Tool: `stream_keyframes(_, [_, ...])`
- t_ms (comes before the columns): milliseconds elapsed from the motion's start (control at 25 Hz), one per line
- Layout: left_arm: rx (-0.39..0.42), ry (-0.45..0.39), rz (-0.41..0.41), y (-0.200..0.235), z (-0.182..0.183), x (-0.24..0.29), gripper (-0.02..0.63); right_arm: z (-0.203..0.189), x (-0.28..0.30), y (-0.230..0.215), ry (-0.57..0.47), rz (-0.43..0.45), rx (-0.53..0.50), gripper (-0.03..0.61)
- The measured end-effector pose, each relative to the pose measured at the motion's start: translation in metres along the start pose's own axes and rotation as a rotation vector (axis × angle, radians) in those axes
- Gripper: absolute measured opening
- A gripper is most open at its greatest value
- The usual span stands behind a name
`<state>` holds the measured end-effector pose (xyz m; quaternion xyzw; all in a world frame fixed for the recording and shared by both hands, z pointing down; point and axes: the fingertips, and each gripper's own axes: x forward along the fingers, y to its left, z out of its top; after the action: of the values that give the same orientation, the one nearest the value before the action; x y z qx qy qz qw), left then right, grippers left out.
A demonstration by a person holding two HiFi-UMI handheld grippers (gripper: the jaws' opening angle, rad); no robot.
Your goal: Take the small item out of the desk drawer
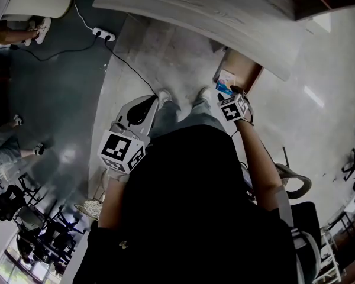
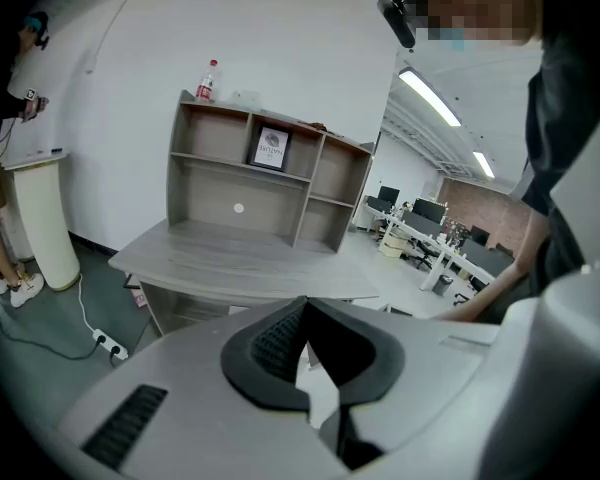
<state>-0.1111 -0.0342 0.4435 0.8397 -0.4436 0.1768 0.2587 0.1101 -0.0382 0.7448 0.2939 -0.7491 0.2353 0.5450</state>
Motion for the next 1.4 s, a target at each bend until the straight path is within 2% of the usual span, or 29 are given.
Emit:
stream_keyframes(200, [-0.014, 0.011, 0.024, 0.01, -0.008, -0.01, 0.008, -0.003, 0.026, -0.002, 0.051, -0.059, -0.035, 0.247])
stream_keyframes(720, [-0.06, 0.037, 0.085, 0.027, -0.033, -0.036, 0.008, -0.017, 0.074, -0.004, 0.189, -0.104, -0.163, 0.247])
stream_keyframes(960, [-0.064, 0.026, 0.081, 0.028, -0.036, -0.04, 0.008, -0.019, 0.073, -0.006, 0.208, -0.134, -0.215, 0.19])
stream_keyframes(1200, [-0.063, 0.002, 0.061, 0.03, -0.031, -0.043, 0.008, -0.008, 0.054, -0.009, 0.214, -0.176, -0.245, 0.092])
stream_keyframes(1400, [-0.053, -0.02, 0.049, 0.034, -0.025, -0.043, 0.008, 0.002, 0.041, -0.015, 0.22, -0.194, -0.23, 0.08])
